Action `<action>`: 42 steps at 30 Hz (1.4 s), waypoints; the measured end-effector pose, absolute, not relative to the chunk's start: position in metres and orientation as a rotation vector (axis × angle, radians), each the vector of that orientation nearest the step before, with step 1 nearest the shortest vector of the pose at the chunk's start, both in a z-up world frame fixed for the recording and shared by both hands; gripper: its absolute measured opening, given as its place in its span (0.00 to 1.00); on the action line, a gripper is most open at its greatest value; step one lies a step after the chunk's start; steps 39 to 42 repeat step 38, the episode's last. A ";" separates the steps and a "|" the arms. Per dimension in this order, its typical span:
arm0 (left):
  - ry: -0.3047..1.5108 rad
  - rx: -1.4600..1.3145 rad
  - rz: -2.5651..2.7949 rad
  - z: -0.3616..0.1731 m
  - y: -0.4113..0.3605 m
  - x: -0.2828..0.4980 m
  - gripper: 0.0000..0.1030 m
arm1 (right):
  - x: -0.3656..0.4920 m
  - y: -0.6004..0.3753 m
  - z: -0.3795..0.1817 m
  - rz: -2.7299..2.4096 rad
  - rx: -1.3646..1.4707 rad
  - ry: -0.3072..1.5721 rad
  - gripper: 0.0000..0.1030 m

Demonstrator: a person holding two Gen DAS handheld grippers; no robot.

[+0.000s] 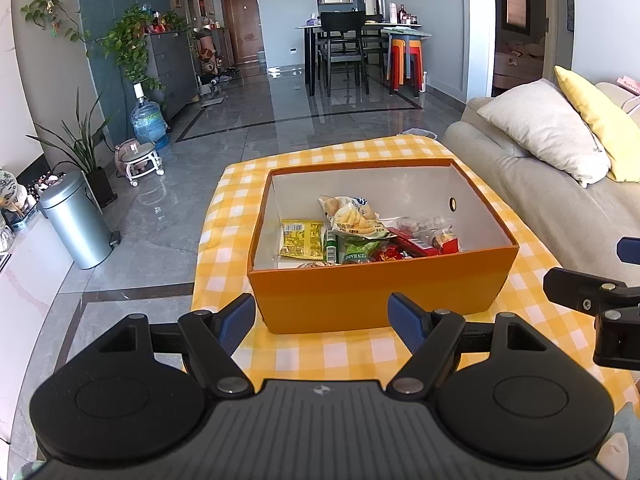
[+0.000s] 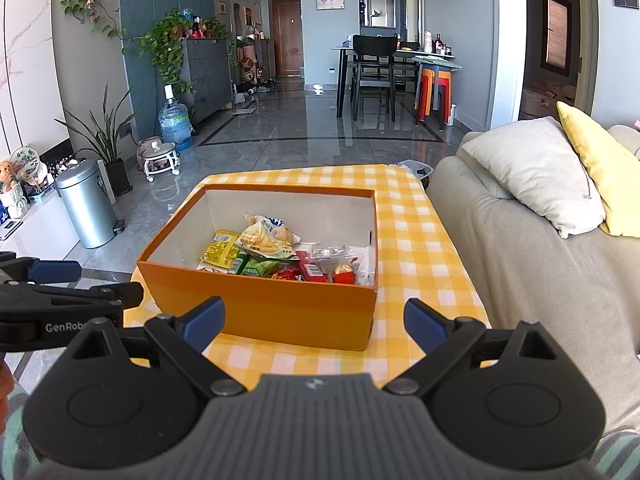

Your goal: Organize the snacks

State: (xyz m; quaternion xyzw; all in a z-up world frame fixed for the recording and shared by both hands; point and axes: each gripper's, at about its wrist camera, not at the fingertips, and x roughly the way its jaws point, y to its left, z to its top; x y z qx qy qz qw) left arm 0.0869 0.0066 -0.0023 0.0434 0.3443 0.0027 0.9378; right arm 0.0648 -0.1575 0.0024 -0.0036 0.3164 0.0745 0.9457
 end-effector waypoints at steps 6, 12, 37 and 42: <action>0.704 0.089 0.005 -0.003 0.006 0.086 0.86 | 0.065 -0.157 0.002 0.152 -0.008 0.645 0.90; 0.704 0.091 0.006 -0.003 0.006 0.087 0.86 | 0.065 -0.157 0.002 0.153 -0.008 0.645 0.90; 0.711 0.093 0.045 -0.004 0.002 0.086 0.86 | 0.065 -0.157 0.000 0.154 -0.008 0.650 0.90; 0.712 0.091 0.048 -0.004 0.002 0.086 0.87 | 0.065 -0.157 0.000 0.154 -0.008 0.653 0.90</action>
